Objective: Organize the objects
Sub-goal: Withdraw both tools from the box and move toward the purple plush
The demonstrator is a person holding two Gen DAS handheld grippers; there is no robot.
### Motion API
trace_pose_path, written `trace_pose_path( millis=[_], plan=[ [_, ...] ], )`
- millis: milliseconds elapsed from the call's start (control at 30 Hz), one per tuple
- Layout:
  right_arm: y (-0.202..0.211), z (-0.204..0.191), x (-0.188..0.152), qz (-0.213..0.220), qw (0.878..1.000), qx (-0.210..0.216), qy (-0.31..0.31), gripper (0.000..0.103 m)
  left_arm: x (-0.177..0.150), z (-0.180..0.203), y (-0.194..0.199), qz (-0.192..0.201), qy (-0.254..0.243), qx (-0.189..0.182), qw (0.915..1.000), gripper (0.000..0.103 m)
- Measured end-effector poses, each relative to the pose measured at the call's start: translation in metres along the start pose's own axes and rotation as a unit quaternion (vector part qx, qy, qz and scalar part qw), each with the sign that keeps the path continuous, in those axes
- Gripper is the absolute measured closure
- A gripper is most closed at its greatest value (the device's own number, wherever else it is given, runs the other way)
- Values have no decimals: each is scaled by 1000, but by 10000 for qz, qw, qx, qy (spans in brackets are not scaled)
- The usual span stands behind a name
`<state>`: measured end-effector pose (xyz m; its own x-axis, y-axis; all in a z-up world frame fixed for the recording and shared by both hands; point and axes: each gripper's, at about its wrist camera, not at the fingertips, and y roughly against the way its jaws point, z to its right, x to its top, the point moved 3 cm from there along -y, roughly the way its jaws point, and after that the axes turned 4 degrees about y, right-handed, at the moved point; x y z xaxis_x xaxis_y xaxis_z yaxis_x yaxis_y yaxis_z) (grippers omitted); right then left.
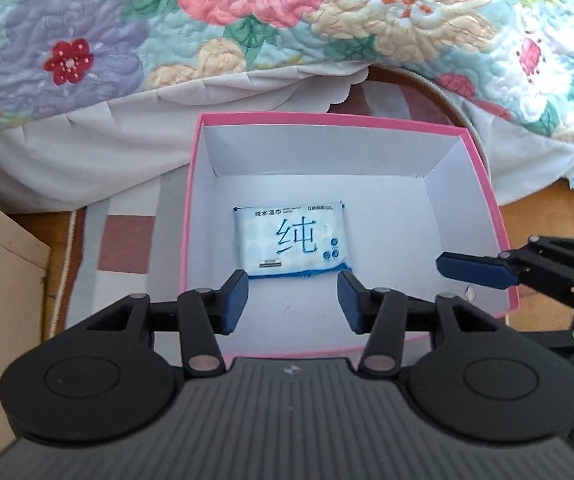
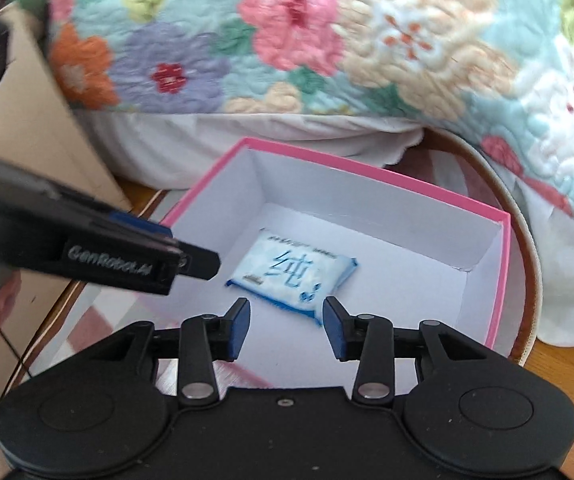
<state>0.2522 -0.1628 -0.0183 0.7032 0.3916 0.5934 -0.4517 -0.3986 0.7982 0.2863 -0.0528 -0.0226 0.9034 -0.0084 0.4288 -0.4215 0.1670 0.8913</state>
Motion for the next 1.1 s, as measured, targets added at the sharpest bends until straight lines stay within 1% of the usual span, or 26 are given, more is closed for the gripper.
trace_pose_path(
  millis=[67, 167, 367, 467, 533, 567, 633, 667, 933, 1033, 1100],
  plan=[
    [9, -6, 0, 18, 10000, 10, 69, 58, -2, -1, 6, -22, -25, 20, 10000, 54],
    [19, -13, -1, 28, 9999, 9, 138, 58, -7, -2, 16, -36, -64, -57, 10000, 50],
    [43, -26, -7, 95, 9998, 20, 182, 56, -23, -6, 41, -43, -218, -20, 9998, 46],
    [54, -30, -9, 135, 9997, 69, 181, 47, -30, -10, 53, 0, -265, -24, 9996, 42],
    [60, -31, -11, 147, 9996, 89, 214, 46, -35, -11, 58, 43, -353, 2, 9994, 38],
    [63, -32, -12, 163, 9996, 90, 230, 46, -38, -13, 59, 19, -342, 84, 9994, 37],
    [68, -33, -15, 162, 9995, 112, 267, 41, -43, -17, 60, -88, -335, 255, 9991, 37],
    [71, -34, -17, 167, 9994, 114, 276, 37, -46, -18, 61, -92, -360, 273, 9989, 37],
    [91, -47, -27, 171, 9989, 134, 408, 34, -70, -26, 83, -117, -308, 160, 9993, 33],
    [97, -54, -32, 179, 9985, 179, 482, 28, -78, -26, 94, -47, -332, 128, 9994, 33],
    [99, -59, -36, 177, 9983, 208, 510, 14, -84, -25, 102, -5, -401, 110, 9991, 31]
  ],
)
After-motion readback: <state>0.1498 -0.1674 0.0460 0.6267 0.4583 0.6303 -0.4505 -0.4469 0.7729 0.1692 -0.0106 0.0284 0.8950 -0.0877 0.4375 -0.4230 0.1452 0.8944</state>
